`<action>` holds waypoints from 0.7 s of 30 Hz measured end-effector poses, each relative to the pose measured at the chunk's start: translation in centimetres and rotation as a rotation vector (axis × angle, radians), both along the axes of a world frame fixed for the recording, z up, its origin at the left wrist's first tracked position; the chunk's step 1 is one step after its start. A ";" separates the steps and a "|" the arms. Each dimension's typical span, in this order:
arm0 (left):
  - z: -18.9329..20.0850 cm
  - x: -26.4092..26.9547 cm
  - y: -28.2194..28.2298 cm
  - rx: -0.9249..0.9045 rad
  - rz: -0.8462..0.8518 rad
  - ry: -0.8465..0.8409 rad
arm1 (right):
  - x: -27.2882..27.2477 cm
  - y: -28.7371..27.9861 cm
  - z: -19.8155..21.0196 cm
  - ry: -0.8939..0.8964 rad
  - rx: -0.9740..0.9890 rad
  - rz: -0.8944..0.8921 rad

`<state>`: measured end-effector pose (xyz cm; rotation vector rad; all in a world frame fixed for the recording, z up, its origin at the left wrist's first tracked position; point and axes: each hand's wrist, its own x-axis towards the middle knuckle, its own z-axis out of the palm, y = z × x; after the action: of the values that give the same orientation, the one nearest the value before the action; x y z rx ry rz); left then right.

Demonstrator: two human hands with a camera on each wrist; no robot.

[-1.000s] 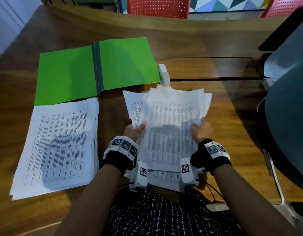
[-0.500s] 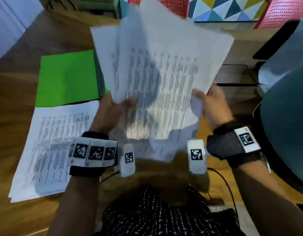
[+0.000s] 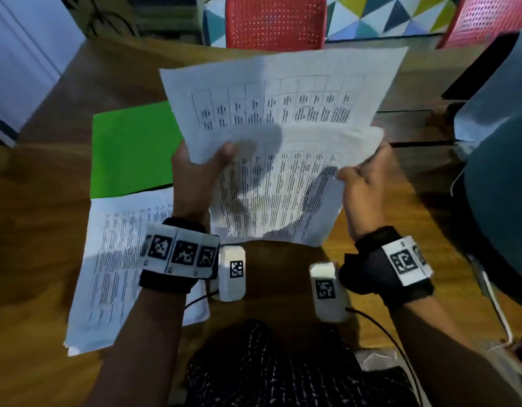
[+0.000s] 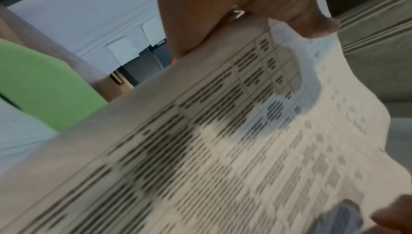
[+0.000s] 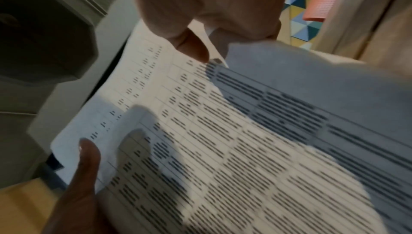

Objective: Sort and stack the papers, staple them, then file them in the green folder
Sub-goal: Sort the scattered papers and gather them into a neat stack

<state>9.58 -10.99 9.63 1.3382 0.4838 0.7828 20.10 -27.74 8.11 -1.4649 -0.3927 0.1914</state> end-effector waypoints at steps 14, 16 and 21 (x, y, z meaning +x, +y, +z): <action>-2.6 -2.3 2.7 -0.039 0.053 0.143 | -2.9 2.4 0.2 0.031 0.066 -0.162; -4.1 -2.9 2.8 -0.027 0.022 0.201 | -3.7 2.1 -1.4 0.100 0.015 -0.156; -6.7 -3.7 1.6 0.039 -0.071 0.366 | -5.3 2.9 -4.6 0.143 -0.219 -0.105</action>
<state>5.85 -9.34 2.95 1.5345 0.7067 0.4906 14.83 -24.83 3.47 -1.6713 -0.1818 0.2602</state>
